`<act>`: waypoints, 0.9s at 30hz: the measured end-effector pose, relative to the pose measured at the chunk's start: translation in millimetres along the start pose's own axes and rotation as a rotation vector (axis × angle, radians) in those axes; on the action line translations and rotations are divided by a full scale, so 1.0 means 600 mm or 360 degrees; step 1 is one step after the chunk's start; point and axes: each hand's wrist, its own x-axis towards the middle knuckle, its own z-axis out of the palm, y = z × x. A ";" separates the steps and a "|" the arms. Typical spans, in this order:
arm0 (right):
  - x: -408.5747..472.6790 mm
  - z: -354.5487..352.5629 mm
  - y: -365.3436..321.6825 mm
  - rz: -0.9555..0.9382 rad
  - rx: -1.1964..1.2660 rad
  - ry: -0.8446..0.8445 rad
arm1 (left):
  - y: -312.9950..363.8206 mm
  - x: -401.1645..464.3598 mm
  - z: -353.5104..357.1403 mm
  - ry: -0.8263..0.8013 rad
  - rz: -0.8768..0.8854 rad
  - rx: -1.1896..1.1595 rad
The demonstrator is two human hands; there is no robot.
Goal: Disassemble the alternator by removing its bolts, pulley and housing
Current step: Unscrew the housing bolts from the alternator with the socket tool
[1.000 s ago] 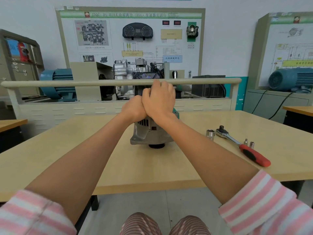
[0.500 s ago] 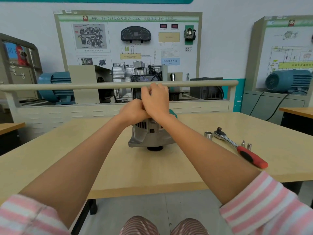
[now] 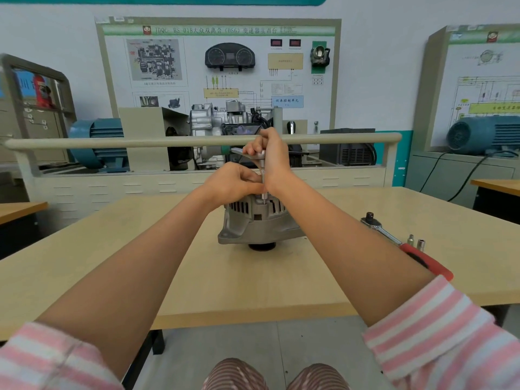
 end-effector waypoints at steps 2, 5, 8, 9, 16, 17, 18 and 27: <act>-0.003 0.004 0.009 -0.0148 -0.0184 0.0076 | -0.001 0.001 -0.001 -0.0010 0.0000 0.0028; -0.009 0.008 0.019 -0.0366 -0.0556 0.0177 | -0.001 0.000 -0.003 -0.0012 -0.0011 0.0041; -0.023 0.010 0.025 -0.0640 -0.0989 0.0209 | -0.003 -0.002 -0.006 0.0015 -0.0045 0.0096; -0.028 0.010 0.026 -0.0753 -0.1169 0.0197 | -0.004 -0.001 -0.005 0.0041 -0.0046 0.0130; -0.046 0.008 0.032 -0.0911 -0.2558 0.0516 | 0.001 -0.002 0.003 0.0143 0.0066 0.0354; -0.047 0.008 0.031 -0.0888 -0.2617 0.0519 | 0.001 -0.002 0.004 0.0157 0.0056 0.0386; -0.047 0.008 0.029 -0.0859 -0.2648 0.0513 | 0.001 -0.001 0.005 0.0165 0.0052 0.0414; -0.039 0.007 0.034 -0.0921 -0.2194 0.0392 | 0.003 -0.003 0.002 0.0083 0.0088 0.0393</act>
